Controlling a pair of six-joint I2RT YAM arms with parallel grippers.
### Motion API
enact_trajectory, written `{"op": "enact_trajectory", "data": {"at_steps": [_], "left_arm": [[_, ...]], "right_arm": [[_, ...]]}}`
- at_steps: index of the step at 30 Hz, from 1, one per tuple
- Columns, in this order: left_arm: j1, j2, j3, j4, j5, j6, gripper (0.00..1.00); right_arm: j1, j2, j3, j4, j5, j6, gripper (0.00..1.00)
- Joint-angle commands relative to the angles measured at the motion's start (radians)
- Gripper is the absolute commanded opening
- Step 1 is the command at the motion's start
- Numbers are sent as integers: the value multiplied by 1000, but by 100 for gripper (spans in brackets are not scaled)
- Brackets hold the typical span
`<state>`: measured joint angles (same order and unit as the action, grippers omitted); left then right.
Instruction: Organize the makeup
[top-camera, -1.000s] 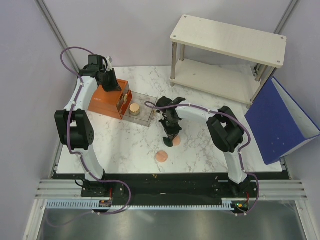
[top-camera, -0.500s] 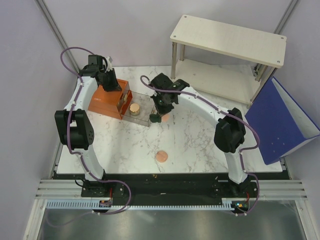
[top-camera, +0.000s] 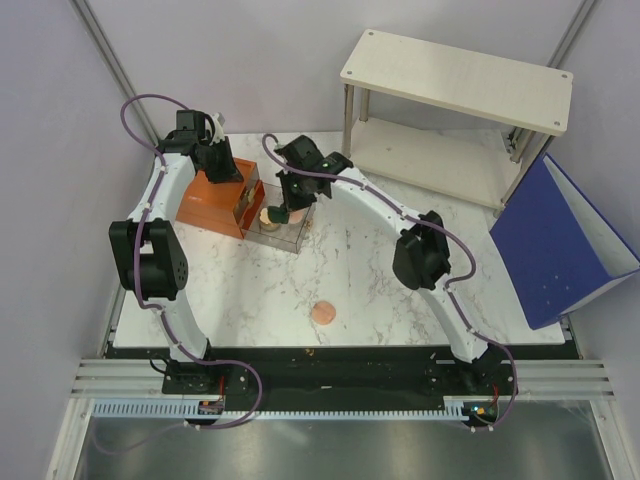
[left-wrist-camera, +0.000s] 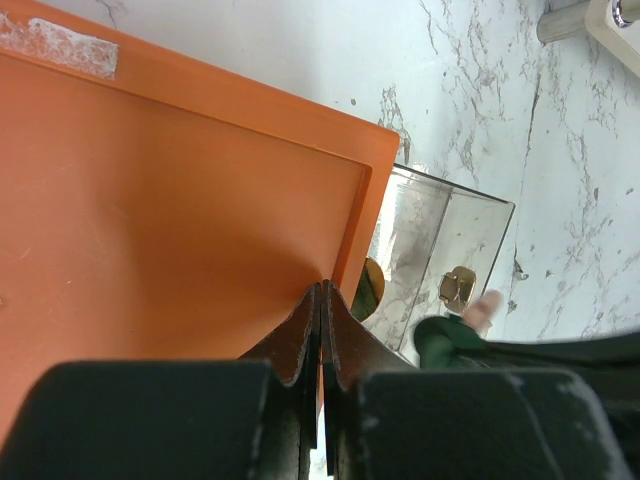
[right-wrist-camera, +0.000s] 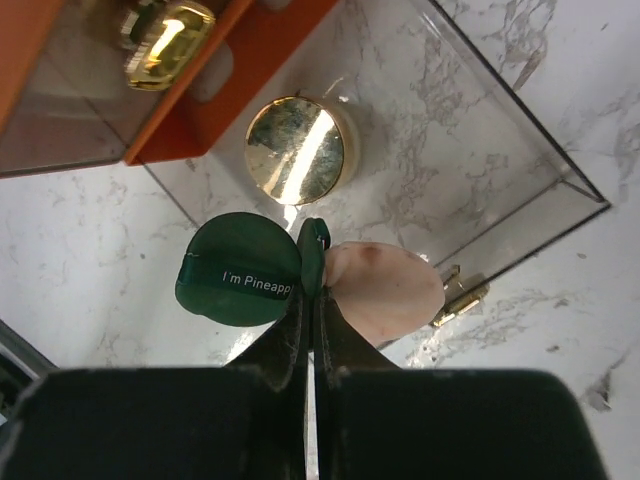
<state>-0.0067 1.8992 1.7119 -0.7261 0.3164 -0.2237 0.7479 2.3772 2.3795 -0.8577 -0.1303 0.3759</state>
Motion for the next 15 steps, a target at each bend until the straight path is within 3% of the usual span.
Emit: {"op": "enact_trajectory", "data": {"at_steps": [1,3,6,7,10,15], "left_arm": [[-36,34,-52,-147,87,1,3],[-36,31,-49,-145,90,1,3],[-36,29,-48,-147,89,3,3],[-36,29,-48,-145,89,3,3],[-36,29,-48,-147,89,3,3],[-36,31,-44,-147,93,3,3]], "right_arm": [[-2,42,-3,71,-54,54,1],[-2,40,-16,82,-49,49,4],[-2,36,-28,83,-32,44,33],[-2,33,-34,85,-29,44,47],[-1,17,-45,89,-9,44,64],[-4,-44,-77,85,14,28,66]]}}
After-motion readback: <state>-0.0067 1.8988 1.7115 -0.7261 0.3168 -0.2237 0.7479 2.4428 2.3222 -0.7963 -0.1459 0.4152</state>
